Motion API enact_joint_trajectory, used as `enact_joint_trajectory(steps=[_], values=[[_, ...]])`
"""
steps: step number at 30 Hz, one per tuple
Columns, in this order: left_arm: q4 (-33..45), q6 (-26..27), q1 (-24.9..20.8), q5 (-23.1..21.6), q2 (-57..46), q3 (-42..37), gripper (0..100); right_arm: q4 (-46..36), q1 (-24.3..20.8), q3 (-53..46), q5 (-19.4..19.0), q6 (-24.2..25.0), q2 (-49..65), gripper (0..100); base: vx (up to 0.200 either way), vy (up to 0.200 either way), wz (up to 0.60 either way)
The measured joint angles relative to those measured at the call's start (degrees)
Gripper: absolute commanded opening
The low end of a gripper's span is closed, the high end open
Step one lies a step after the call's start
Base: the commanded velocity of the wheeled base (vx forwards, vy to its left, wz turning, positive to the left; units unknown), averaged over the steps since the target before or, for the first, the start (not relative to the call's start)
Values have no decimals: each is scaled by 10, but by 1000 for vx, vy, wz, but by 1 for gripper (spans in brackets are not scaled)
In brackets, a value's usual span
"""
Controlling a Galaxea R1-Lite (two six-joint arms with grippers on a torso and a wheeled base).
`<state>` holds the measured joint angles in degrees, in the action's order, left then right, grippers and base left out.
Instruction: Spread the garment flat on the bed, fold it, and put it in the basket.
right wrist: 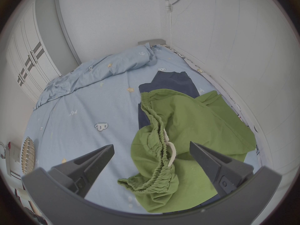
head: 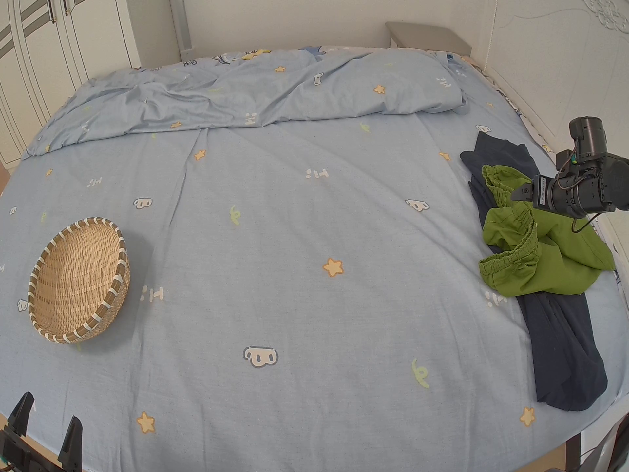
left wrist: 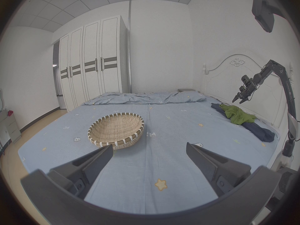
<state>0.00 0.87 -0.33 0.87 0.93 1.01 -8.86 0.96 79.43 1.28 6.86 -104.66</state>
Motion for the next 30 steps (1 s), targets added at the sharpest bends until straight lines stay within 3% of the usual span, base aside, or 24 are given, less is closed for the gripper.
enact_joint_trajectory(steps=[14, 15, 21, 30], values=[[0, 0, 0, 0, 0, 0, 100, 3, 12, -17, -4, -1, -39, 100, 0, 0, 0], [0, 0, 0, 0, 0, 0, 100, 3, 12, -17, -5, -1, -42, 0, 0, 0, 0], [0, 0, 0, 0, 0, 0, 100, 21, 20, -13, -42, 0, -54, 0, 0, 0, 0], [0, 0, 0, 0, 0, 0, 100, 32, 27, -2, -46, -2, -75, 0, 0, 0, 0]])
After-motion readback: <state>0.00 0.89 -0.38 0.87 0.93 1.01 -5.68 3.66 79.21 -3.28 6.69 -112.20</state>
